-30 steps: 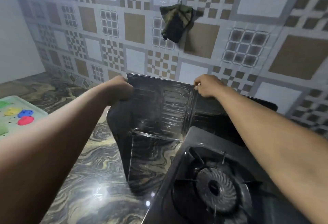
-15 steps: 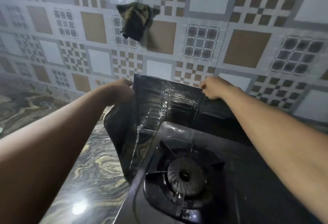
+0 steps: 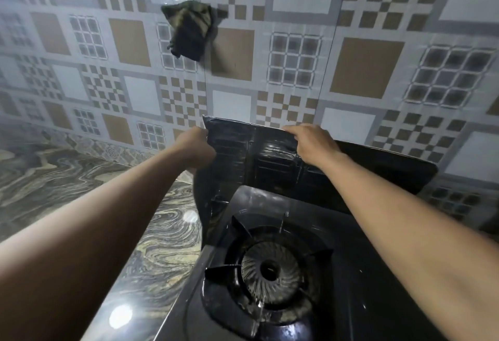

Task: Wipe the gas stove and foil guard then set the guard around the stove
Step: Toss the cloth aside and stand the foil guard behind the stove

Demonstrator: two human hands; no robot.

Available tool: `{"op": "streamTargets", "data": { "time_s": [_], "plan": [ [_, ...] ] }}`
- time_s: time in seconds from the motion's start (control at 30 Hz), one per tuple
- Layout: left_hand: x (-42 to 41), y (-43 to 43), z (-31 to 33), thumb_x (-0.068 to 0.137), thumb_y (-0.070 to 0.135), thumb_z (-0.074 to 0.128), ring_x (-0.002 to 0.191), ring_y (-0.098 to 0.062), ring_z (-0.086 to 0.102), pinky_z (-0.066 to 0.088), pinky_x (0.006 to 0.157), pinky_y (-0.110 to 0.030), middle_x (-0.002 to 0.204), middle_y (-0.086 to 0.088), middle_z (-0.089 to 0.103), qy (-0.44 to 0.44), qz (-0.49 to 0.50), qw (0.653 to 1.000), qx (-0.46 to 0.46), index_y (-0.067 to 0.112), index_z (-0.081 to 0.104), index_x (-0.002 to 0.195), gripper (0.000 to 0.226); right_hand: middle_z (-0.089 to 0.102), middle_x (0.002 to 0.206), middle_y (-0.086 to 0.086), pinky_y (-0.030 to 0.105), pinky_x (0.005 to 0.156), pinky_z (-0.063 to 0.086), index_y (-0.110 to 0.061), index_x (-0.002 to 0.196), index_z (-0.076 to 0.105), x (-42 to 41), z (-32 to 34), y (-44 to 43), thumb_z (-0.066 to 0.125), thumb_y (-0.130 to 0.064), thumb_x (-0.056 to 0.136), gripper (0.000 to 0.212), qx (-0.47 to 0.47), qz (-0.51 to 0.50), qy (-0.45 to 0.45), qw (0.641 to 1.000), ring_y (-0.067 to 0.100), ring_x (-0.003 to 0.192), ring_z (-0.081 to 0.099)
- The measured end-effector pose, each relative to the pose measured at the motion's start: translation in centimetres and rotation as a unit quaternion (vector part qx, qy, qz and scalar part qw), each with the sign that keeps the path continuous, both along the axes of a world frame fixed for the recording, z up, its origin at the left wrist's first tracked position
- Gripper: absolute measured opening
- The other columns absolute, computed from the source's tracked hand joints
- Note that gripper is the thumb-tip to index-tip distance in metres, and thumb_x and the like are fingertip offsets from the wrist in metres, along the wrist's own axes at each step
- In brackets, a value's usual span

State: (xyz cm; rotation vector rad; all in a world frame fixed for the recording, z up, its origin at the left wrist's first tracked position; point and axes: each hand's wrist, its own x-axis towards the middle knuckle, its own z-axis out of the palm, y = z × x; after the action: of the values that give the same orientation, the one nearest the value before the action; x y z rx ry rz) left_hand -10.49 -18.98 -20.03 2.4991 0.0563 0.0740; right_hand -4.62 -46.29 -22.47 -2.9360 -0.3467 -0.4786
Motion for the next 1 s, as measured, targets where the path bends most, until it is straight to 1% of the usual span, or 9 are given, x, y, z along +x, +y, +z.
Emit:
{"op": "streamTargets", "data": {
  "time_s": [0.17, 0.27, 0.43, 0.53, 0.7, 0.73, 0.83, 0.87, 1.0],
  "plan": [
    [-0.2, -0.2, 0.3, 0.080, 0.005, 0.063, 0.081, -0.032, 0.068, 0.061, 0.077, -0.044, 0.089, -0.013, 0.070, -0.009, 0.016, 1.000, -0.014, 0.008, 0.071, 0.109, 0.031, 0.051, 0.147, 0.012, 0.047, 0.103, 0.047, -0.033, 0.147, 0.046, -0.3, 0.6, -2.3, 0.042, 0.014, 0.091, 0.074, 0.012, -0.026, 0.014, 1.000, 0.035, 0.127, 0.054],
    [-0.1, -0.2, 0.2, 0.084, 0.005, 0.061, 0.086, -0.033, 0.068, 0.059, 0.080, -0.041, 0.097, -0.014, 0.071, -0.018, 0.020, 1.000, -0.004, 0.010, 0.068, 0.120, 0.036, 0.049, 0.148, 0.012, 0.045, 0.099, 0.050, -0.035, 0.147, 0.046, -0.5, 0.9, -4.0, 0.041, 0.015, 0.090, 0.076, 0.012, -0.038, 0.021, 0.999, 0.035, 0.125, 0.054],
    [-0.3, -1.0, 0.6, 0.091, 0.016, 0.065, 0.084, -0.024, 0.064, 0.047, 0.065, -0.029, 0.099, -0.007, 0.070, -0.025, -0.026, 0.998, 0.046, 0.025, 0.067, 0.127, 0.037, 0.053, 0.145, 0.010, 0.043, 0.100, 0.050, -0.032, 0.144, 0.051, -0.1, 1.2, -7.1, 0.043, 0.012, 0.089, 0.071, 0.009, -0.069, 0.040, 0.997, 0.033, 0.124, 0.055],
    [-0.3, -1.5, 1.1, 0.091, 0.022, 0.066, 0.080, -0.021, 0.060, 0.043, 0.066, -0.027, 0.099, -0.004, 0.069, -0.020, -0.045, 0.996, 0.073, 0.035, 0.064, 0.129, 0.040, 0.056, 0.143, 0.010, 0.044, 0.099, 0.050, -0.033, 0.144, 0.051, -0.4, 1.4, -8.0, 0.045, 0.009, 0.087, 0.070, -0.007, -0.070, 0.051, 0.996, 0.033, 0.123, 0.055],
    [-0.7, -2.8, 0.7, 0.090, 0.012, 0.061, 0.080, -0.022, 0.060, 0.045, 0.063, -0.027, 0.086, -0.001, 0.067, -0.018, -0.041, 0.997, 0.065, 0.028, 0.067, 0.126, 0.040, 0.055, 0.139, 0.008, 0.047, 0.098, 0.046, -0.029, 0.150, 0.042, -1.0, 1.1, -7.0, 0.048, 0.008, 0.086, 0.074, -0.069, -0.052, 0.001, 0.996, 0.033, 0.125, 0.051],
    [-0.9, -3.0, 0.6, 0.089, 0.011, 0.061, 0.085, -0.024, 0.060, 0.047, 0.066, -0.028, 0.089, -0.001, 0.067, -0.019, -0.036, 0.997, 0.068, 0.024, 0.065, 0.130, 0.043, 0.057, 0.133, 0.008, 0.047, 0.095, 0.046, -0.029, 0.151, 0.039, -0.9, 0.8, -6.6, 0.049, 0.007, 0.088, 0.074, -0.067, -0.043, -0.009, 0.997, 0.033, 0.121, 0.052],
    [-1.5, -3.7, 0.5, 0.085, 0.007, 0.066, 0.117, -0.032, 0.058, 0.049, 0.089, -0.034, 0.128, -0.012, 0.064, -0.006, -0.031, 0.997, 0.075, 0.016, 0.046, 0.148, 0.067, 0.058, 0.116, 0.005, 0.047, 0.089, 0.049, -0.035, 0.153, 0.032, -0.5, -0.2, -5.5, 0.048, 0.009, 0.090, 0.079, -0.038, -0.019, -0.019, 0.999, 0.030, 0.111, 0.054],
    [-1.7, -3.7, 0.5, 0.083, 0.005, 0.067, 0.117, -0.031, 0.057, 0.048, 0.087, -0.033, 0.130, -0.013, 0.063, -0.004, -0.038, 0.996, 0.080, 0.018, 0.044, 0.148, 0.070, 0.057, 0.114, 0.005, 0.047, 0.088, 0.049, -0.037, 0.153, 0.032, -0.5, -0.4, -5.2, 0.047, 0.011, 0.090, 0.081, -0.030, -0.015, -0.018, 0.999, 0.029, 0.110, 0.054],
    [-1.7, -3.1, 0.7, 0.083, -0.004, 0.058, 0.099, -0.029, 0.062, 0.051, 0.076, -0.033, 0.109, -0.010, 0.067, -0.006, -0.057, 0.995, 0.081, 0.031, 0.051, 0.143, 0.070, 0.055, 0.109, 0.005, 0.047, 0.092, 0.048, -0.037, 0.151, 0.038, -0.4, -0.6, -5.1, 0.044, 0.017, 0.090, 0.081, -0.006, -0.008, -0.026, 1.000, 0.030, 0.108, 0.054]
  ]
}}
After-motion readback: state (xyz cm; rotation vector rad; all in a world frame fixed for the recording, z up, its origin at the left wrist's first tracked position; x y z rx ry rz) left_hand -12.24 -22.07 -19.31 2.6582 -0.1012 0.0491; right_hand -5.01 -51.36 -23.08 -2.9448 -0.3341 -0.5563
